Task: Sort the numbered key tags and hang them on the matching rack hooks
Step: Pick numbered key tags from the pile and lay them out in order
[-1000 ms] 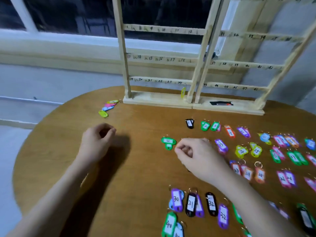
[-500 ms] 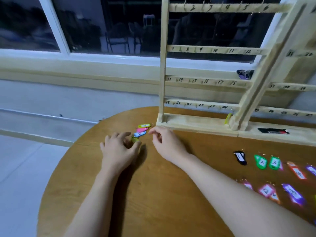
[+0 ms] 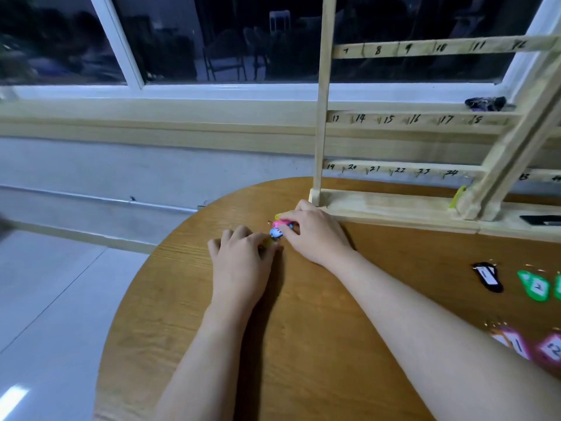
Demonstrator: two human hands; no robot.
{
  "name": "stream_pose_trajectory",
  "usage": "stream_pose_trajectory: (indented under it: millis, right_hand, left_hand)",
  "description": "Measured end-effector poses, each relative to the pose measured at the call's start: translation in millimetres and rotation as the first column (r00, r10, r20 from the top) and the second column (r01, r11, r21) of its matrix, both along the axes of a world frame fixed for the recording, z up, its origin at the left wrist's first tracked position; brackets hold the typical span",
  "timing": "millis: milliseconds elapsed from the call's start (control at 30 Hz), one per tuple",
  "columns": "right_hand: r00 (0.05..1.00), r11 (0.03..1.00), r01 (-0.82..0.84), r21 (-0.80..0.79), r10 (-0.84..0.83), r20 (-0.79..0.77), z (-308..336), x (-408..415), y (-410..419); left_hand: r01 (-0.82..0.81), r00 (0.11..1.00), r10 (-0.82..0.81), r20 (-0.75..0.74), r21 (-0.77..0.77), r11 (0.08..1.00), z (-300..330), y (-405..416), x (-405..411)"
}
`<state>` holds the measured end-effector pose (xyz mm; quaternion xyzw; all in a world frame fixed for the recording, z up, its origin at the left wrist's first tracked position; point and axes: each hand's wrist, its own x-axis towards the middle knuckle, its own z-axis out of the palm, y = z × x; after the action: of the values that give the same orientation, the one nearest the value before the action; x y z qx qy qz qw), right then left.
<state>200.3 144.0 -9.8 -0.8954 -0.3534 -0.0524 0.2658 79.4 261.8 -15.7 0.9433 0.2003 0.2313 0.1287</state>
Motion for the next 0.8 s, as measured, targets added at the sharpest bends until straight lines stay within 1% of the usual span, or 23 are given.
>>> stream_pose_trajectory:
  millis: [100, 167, 267, 367, 467, 533, 667, 800]
  right_hand:
    - [1.0, 0.998, 0.009, 0.058, -0.01, 0.012, -1, 0, -1]
    - [1.0, 0.998, 0.009, 0.066, -0.01, 0.017, -1, -2, -2]
    - [0.999, 0.998, -0.007, 0.059, 0.004, 0.044, 2, -5, -4]
    - [1.0, 0.997, -0.025, 0.066, 0.024, 0.012, 3, -6, -7]
    - [0.999, 0.996, -0.042, 0.079, 0.042, 0.004, 1, -4, -8]
    - [0.999, 0.996, -0.044, 0.078, 0.044, 0.0, 1, -3, -8]
    - [0.999, 0.995, -0.04, 0.09, 0.039, 0.011, 0, 0, -8]
    - [0.998, 0.994, -0.056, 0.096, 0.056, 0.008, -3, 4, -6]
  left_hand:
    - [0.001, 0.998, -0.004, 0.06, 0.043, 0.999, 1, 0, -2]
    - [-0.02, 0.994, 0.016, 0.113, 0.042, 0.999, 2, 1, -3]
    - [-0.04, 0.988, 0.047, 0.145, -0.054, 0.998, 5, 2, -3]
    - [-0.024, 0.98, 0.062, 0.19, -0.197, 0.98, 6, 5, -1]
    - [0.019, 0.98, 0.055, 0.192, -0.364, 0.931, 3, 11, 3]
    - [0.039, 0.982, 0.045, 0.183, -0.434, 0.9, 3, 14, 4]
    - [0.083, 0.983, 0.003, 0.181, -0.463, 0.882, 5, 15, 3]
    - [0.08, 0.988, -0.009, 0.155, -0.458, 0.885, 5, 14, 2]
